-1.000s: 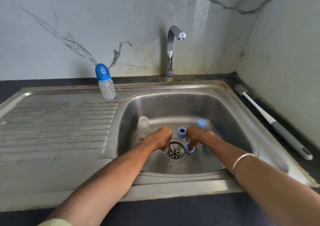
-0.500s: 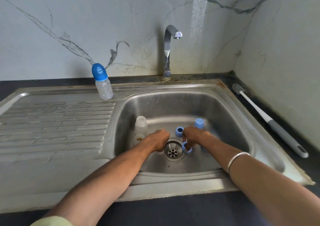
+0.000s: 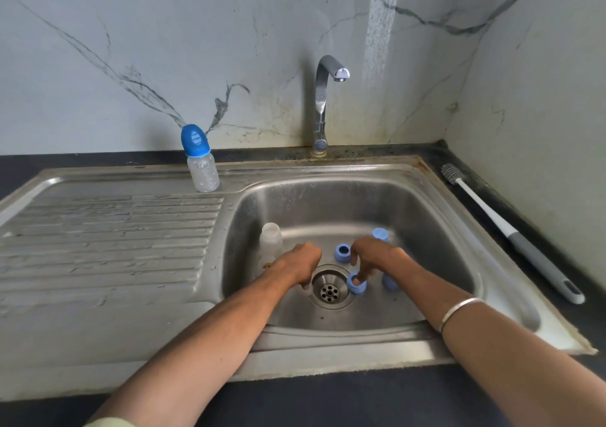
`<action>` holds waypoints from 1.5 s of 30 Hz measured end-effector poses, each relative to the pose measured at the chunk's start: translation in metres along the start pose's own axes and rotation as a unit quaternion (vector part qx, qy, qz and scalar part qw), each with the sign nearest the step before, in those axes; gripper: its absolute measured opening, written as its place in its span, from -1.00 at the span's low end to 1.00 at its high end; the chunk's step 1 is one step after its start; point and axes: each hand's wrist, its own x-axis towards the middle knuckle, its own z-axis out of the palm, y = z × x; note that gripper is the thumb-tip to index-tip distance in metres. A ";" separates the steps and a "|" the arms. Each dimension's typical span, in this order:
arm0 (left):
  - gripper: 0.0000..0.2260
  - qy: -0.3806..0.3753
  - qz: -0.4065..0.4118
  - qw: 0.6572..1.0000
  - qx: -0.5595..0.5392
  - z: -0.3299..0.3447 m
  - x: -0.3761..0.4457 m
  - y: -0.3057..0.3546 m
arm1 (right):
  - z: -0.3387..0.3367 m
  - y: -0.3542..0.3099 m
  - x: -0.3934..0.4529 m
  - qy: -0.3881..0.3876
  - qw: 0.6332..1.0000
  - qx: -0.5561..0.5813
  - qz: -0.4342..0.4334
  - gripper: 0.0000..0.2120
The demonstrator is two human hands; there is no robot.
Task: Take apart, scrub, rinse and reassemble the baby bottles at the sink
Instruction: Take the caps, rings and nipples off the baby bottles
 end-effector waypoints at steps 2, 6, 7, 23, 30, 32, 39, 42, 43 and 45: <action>-0.73 0.044 -0.005 0.998 -0.044 -0.005 0.003 -0.003 | -0.004 0.004 0.000 0.024 0.998 0.058 0.010 -0.59; -0.75 0.156 -0.007 0.979 -0.132 -0.024 0.002 -0.014 | -0.018 0.005 -0.006 0.092 0.985 0.144 -0.005 -0.83; -0.75 0.179 -0.012 0.972 -0.152 -0.028 0.000 -0.017 | -0.022 0.002 -0.008 0.107 0.982 0.155 -0.013 -0.90; -0.79 0.458 -0.091 0.829 -0.307 -0.082 -0.094 -0.113 | -0.075 -0.110 -0.019 0.227 0.897 0.345 -0.156 -0.74; -0.83 0.491 -0.136 0.794 -0.332 -0.101 -0.108 -0.174 | -0.102 -0.188 0.013 0.286 0.858 0.378 -0.196 -0.82; -0.83 0.494 -0.139 0.790 -0.336 -0.109 -0.105 -0.177 | -0.112 -0.210 0.022 0.289 0.858 0.378 -0.191 -0.73; -0.45 0.442 -0.131 0.800 -0.384 -0.131 -0.075 -0.176 | -0.133 -0.258 0.045 0.322 0.843 0.377 -0.209 -0.32; -0.42 0.447 -0.119 0.792 -0.399 -0.130 -0.066 -0.169 | -0.136 -0.266 0.051 0.321 0.839 0.384 -0.215 -0.35; -0.40 0.452 -0.124 0.783 -0.410 -0.129 -0.064 -0.168 | -0.137 -0.267 0.052 0.325 0.835 0.389 -0.213 -0.38; -0.38 0.459 -0.134 0.767 -0.429 -0.126 -0.061 -0.167 | -0.139 -0.266 0.052 0.334 0.828 0.401 -0.207 -0.44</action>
